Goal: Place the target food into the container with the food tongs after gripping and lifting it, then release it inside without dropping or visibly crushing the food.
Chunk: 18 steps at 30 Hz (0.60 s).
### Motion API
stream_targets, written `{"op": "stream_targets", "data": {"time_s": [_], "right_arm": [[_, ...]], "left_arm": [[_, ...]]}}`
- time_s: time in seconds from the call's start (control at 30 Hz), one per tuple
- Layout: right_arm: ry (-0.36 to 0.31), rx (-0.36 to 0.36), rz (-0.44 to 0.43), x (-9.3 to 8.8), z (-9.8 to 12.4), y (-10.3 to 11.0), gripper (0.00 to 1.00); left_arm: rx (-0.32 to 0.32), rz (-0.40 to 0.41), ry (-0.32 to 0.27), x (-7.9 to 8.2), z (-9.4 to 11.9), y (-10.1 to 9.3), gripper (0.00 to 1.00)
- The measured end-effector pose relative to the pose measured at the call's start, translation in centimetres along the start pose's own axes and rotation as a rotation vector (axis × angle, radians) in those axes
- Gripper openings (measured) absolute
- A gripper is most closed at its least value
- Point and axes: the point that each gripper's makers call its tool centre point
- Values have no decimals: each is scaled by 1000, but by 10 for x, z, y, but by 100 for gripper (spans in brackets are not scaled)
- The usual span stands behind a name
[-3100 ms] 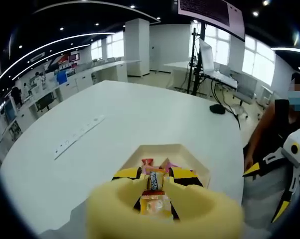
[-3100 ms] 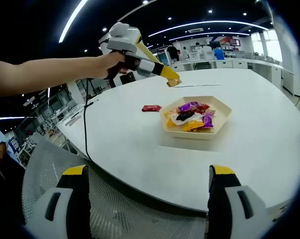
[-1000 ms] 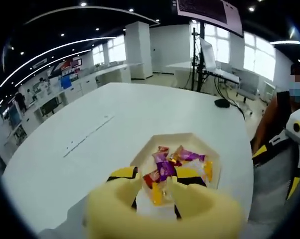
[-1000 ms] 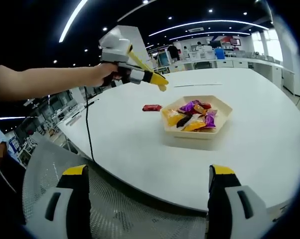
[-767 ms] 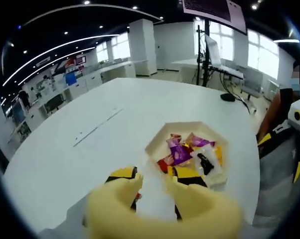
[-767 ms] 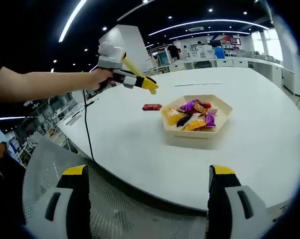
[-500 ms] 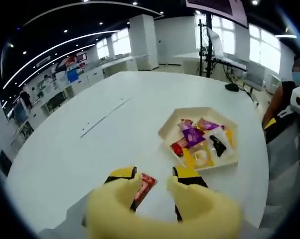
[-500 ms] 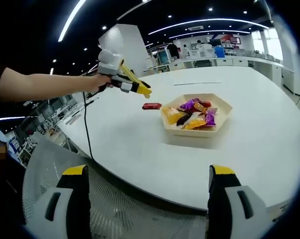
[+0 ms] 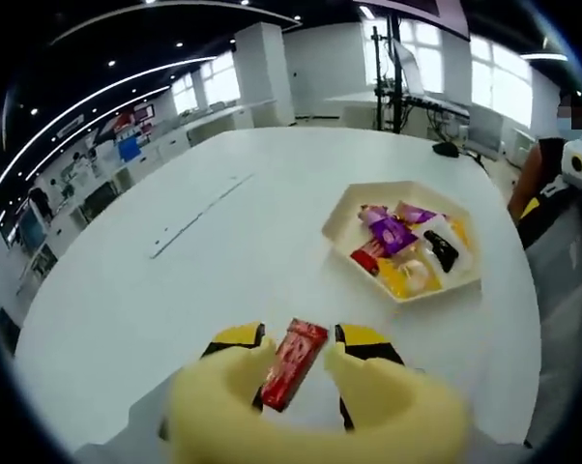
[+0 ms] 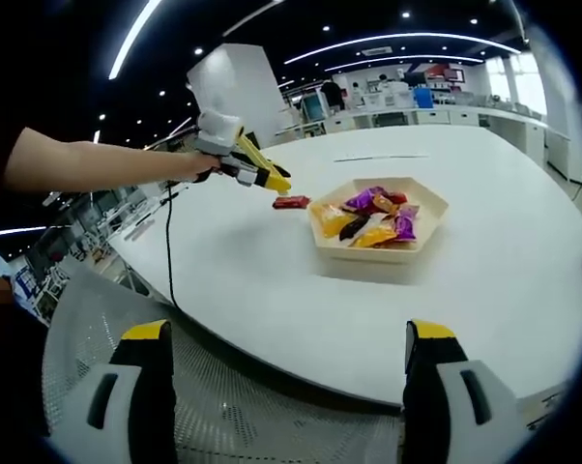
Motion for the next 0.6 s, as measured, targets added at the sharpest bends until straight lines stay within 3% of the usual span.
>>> {"op": "stream_targets", "data": {"time_s": [0.17,0.47,0.6], "right_arm": [[5,-2,-2,-1,0,0,100],[12,-1,-4,-1,-1,0,100],[15,-1,-5,-1,-1,0,100]], "left_arm": [[-18,-19,32,-13,-6,-5,26],[-26,-32,34,-14,-13,2,25],[-66,-83,78,-23,-18,-4,26]]}}
Point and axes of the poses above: the point that each gripper's makers call its tool centre point, and the gripper's own axes: z roughly backward along the fingers, y roughly to its left, x roughly out of its top, and after that the axes turned 6 degrees about x, right-handed
